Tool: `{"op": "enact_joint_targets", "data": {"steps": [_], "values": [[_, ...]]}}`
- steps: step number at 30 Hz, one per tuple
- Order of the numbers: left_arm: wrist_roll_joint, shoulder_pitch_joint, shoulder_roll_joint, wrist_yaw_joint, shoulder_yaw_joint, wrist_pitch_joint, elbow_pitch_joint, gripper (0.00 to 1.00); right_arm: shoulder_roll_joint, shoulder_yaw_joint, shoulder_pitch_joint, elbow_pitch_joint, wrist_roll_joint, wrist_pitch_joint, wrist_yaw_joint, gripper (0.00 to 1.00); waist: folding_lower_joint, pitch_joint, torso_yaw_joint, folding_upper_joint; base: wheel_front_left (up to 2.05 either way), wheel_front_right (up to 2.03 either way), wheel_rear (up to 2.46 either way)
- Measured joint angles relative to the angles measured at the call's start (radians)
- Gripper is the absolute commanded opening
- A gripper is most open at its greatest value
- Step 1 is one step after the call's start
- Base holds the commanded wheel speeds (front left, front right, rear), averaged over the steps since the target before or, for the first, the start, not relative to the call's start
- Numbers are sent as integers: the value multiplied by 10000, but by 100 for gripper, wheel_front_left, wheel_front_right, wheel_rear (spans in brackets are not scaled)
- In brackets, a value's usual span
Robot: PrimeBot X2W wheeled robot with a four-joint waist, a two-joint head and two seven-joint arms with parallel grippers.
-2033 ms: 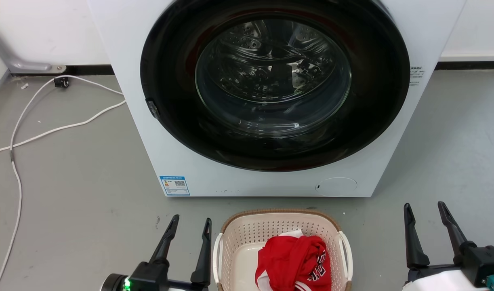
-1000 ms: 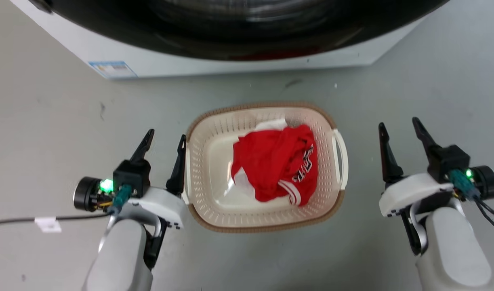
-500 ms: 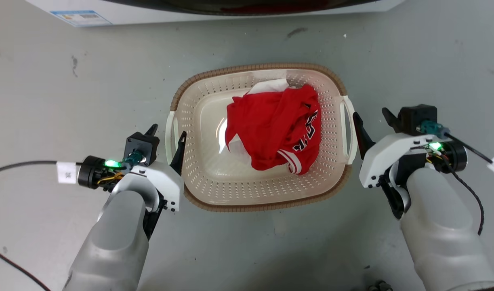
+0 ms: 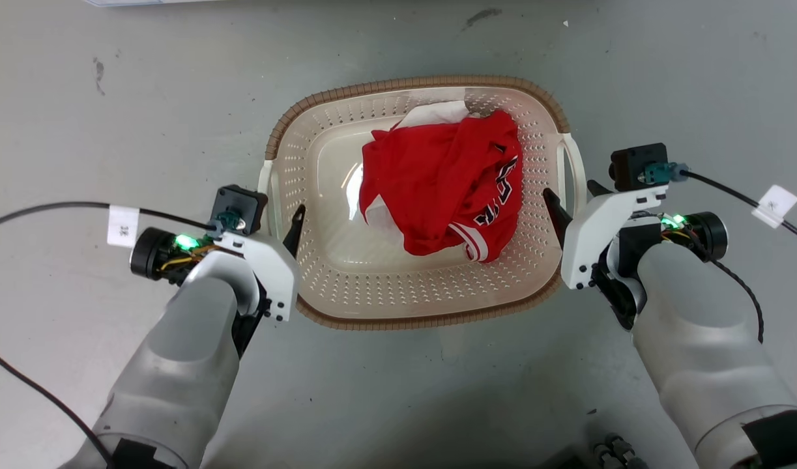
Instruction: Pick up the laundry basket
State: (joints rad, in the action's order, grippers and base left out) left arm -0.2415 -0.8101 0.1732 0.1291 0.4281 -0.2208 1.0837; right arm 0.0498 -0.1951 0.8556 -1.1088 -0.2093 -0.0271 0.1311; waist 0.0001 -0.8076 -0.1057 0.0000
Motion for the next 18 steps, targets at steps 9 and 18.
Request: {"op": "enact_joint_targets", "data": {"steps": [9, 18], "values": [[-897, -679, 94, 0, 1099, 568, 332, 100, 0, -616, 766, -920, -585, 602, 0, 100, 0, -176, 39, 0, 0, 0, 0], [-2054, -940, 249, 0, 2159, 1237, 209, 100, 0, -1064, 1071, -1331, -1007, 905, 0, 100, -1, -268, 44, 0, 0, 0, 0]]}}
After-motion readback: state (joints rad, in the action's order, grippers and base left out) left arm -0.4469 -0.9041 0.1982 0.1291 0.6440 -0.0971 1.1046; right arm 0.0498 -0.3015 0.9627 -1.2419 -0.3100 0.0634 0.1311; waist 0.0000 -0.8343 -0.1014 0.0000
